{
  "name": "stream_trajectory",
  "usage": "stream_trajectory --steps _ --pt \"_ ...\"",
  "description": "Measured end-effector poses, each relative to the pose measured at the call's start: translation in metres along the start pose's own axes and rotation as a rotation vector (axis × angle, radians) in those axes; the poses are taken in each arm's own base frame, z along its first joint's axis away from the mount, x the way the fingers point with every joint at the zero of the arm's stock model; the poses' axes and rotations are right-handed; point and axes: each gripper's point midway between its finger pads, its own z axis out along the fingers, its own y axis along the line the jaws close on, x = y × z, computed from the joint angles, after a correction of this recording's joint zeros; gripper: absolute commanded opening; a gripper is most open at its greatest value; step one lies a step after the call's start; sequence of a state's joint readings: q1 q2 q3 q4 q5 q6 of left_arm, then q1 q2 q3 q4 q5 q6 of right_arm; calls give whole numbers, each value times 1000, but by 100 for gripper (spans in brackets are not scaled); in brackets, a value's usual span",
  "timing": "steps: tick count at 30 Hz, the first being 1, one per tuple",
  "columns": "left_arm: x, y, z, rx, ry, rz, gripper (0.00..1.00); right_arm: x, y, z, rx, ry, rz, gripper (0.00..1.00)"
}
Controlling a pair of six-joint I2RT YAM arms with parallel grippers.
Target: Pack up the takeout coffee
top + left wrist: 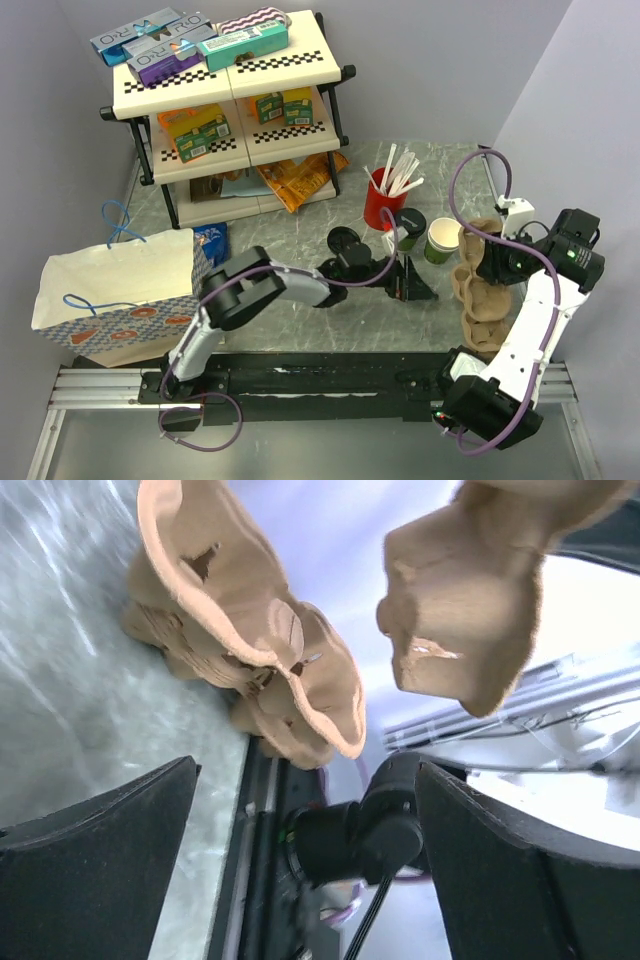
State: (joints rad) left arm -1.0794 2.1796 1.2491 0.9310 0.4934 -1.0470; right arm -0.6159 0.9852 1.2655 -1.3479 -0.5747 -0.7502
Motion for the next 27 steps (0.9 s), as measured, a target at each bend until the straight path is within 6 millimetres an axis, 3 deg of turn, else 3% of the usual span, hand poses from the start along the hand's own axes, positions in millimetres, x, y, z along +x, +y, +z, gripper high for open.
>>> stream_trajectory --steps 6,11,14,17,21,24,27 --pt "-11 -32 -30 11 61 211 94 -21 14 0 -78 -56 -39 0" --pt "-20 -62 -77 35 115 354 95 -32 62 8 -238 -46 -176 0" --pt "-44 -76 -106 7 99 468 96 -27 87 9 -315 -26 -217 0" --pt "-62 -99 -129 -7 81 594 96 -17 95 14 -343 11 -199 0" --pt "-79 -128 -143 -10 79 715 97 6 104 29 -383 111 -186 0" --pt "-112 -141 -158 -62 54 762 97 19 109 38 -408 184 -205 0" --pt "-156 -157 -177 -132 -2 823 99 27 115 47 -426 242 -234 0"
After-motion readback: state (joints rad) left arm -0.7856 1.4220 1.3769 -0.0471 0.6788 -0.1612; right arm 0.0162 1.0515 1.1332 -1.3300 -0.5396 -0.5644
